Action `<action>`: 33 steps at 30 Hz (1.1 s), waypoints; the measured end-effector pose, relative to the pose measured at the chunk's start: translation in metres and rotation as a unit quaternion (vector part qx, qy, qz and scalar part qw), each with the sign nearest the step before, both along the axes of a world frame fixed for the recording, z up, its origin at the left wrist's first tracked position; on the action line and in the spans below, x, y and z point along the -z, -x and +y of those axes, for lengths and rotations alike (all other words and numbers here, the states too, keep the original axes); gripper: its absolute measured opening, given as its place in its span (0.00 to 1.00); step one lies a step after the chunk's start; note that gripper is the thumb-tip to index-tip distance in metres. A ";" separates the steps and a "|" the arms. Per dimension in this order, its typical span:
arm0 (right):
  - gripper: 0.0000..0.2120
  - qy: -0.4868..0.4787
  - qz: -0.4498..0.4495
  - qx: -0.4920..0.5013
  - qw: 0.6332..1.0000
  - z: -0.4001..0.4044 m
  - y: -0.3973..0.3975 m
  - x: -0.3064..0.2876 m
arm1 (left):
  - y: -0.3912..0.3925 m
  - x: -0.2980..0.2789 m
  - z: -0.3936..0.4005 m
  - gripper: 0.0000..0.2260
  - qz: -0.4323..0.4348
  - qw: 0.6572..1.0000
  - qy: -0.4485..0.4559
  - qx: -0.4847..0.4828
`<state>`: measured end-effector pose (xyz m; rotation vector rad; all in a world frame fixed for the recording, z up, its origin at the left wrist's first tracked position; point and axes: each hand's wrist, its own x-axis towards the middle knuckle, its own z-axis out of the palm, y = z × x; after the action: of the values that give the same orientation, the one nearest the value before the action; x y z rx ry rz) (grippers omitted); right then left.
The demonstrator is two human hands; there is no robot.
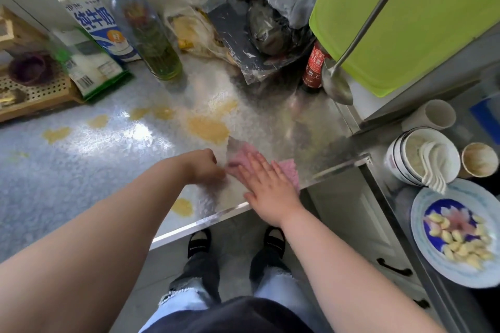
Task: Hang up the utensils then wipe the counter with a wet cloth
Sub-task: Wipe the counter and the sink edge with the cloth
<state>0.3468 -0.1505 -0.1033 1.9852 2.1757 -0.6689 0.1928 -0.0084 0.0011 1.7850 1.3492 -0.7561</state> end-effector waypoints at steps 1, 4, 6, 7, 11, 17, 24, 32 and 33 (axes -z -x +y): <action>0.32 -0.007 -0.008 0.053 0.999 -0.005 -0.021 0.001 | 0.002 0.002 0.001 0.16 -0.001 1.000 -0.001 -0.004; 0.32 -0.015 -0.050 0.242 0.969 -0.011 -0.091 0.002 | 0.005 0.008 0.001 0.14 0.003 1.000 0.005 -0.008; 0.35 0.002 -0.073 0.299 0.951 -0.007 -0.125 0.001 | 0.006 0.011 0.000 0.21 0.004 1.000 0.003 -0.012; 0.36 0.004 -0.078 0.300 0.951 -0.003 -0.135 0.002 | 0.006 0.011 0.000 0.24 0.003 1.000 0.000 -0.018; 0.38 -0.014 -0.086 0.243 0.966 0.020 -0.150 0.006 | 0.005 0.013 -0.004 0.26 0.002 0.999 -0.004 -0.039; 0.38 -0.017 -0.067 0.220 0.973 0.033 -0.157 0.005 | 0.003 0.015 -0.018 0.25 0.049 0.998 -0.046 0.011; 0.37 -0.008 -0.077 0.214 0.974 -0.039 -0.152 0.008 | -0.002 0.015 -0.022 0.21 0.062 0.997 -0.048 0.029; 0.40 -0.033 -0.007 0.148 0.988 -0.001 -0.016 0.004 | -0.003 0.014 -0.022 0.17 0.060 0.997 -0.037 0.025; 0.40 -0.023 0.011 0.109 0.994 0.001 0.000 0.004 | -0.003 0.014 -0.022 0.17 0.061 0.997 -0.033 0.025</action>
<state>0.3472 -0.1499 -0.1073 2.2739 2.0212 -0.6761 0.1961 -0.0299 -0.0128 1.8568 1.4285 -0.8694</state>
